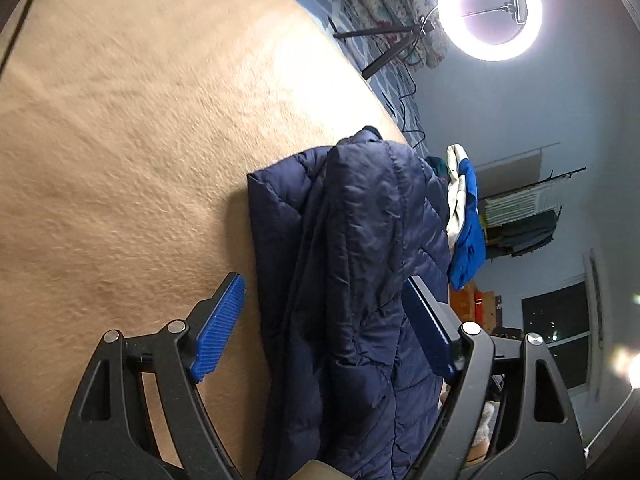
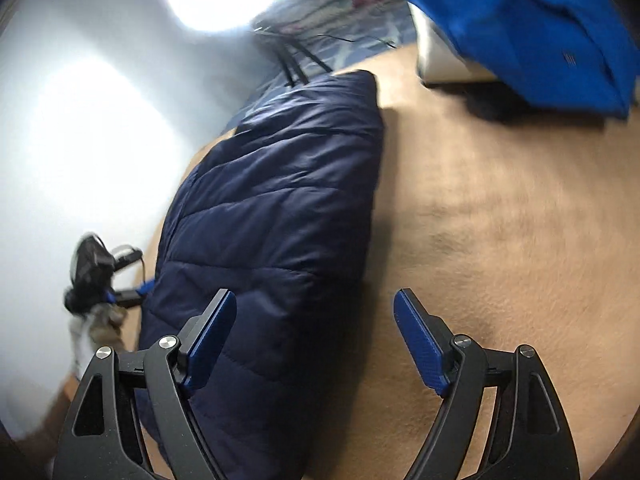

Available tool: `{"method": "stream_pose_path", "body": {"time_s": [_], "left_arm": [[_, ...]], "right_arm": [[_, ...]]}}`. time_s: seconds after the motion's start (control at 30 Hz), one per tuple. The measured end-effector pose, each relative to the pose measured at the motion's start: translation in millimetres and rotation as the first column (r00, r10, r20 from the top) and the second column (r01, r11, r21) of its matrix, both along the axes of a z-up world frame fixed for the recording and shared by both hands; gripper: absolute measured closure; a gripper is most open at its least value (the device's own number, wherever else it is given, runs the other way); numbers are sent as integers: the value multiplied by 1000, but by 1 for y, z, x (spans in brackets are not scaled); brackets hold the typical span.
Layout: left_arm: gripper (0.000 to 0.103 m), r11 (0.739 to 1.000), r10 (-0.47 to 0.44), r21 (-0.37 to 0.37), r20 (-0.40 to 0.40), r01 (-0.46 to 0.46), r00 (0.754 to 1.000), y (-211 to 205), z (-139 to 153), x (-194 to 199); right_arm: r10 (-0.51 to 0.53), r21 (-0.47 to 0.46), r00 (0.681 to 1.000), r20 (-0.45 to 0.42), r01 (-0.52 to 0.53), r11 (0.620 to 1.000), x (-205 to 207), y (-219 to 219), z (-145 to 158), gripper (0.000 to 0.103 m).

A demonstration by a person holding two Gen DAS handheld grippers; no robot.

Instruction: Fold large clothes

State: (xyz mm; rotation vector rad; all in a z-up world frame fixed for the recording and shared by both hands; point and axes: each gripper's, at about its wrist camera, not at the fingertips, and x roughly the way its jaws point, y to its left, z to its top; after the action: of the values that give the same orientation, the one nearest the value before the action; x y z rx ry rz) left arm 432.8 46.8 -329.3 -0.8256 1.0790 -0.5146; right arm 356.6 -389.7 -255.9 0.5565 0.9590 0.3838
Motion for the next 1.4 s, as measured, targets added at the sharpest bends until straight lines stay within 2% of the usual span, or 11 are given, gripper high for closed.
{"method": "stream_pose_path", "body": {"time_s": [0.17,0.43,0.53,0.67,0.7,0.8,0.9,1.03,1.1,1.23,1.4], "left_arm": [[20,999,-34,23,2,34,999,-15,-5,10],[21,993,-63,100,18,61,998,-37,-6,24],[26,986,-74,151,23,70,997,-47,-3,27],[40,973,-99,211,36,89,994,-60,2,27],[43,970,-101,224,37,90,994,-63,3,27],[64,959,-108,270,55,90,993,-67,10,24],[78,940,-123,329,88,88,989,-74,23,19],[85,905,-147,418,137,77,980,-88,45,9],[88,895,-156,441,156,73,975,-93,56,4],[89,880,-179,470,190,70,965,-99,80,-7],[89,863,-205,500,223,69,953,-105,103,-28]], "right_arm": [[-2,86,1000,-30,5,996,14,-8,-14,22],[-3,117,999,-36,7,993,10,-2,-18,22],[7,117,999,-38,-2,993,16,5,-17,22],[59,93,997,-45,-55,994,26,26,-15,25],[75,83,996,-53,-71,994,28,33,-16,33],[75,28,996,-56,-73,997,29,44,-8,41],[72,-10,996,-48,-72,997,24,47,5,58],[62,-114,997,-42,-66,991,19,59,25,74],[52,-192,998,-46,-60,980,16,70,38,77],[46,-298,998,-42,-56,953,7,88,62,82],[45,-375,999,-21,-50,926,-17,101,88,83]]}}
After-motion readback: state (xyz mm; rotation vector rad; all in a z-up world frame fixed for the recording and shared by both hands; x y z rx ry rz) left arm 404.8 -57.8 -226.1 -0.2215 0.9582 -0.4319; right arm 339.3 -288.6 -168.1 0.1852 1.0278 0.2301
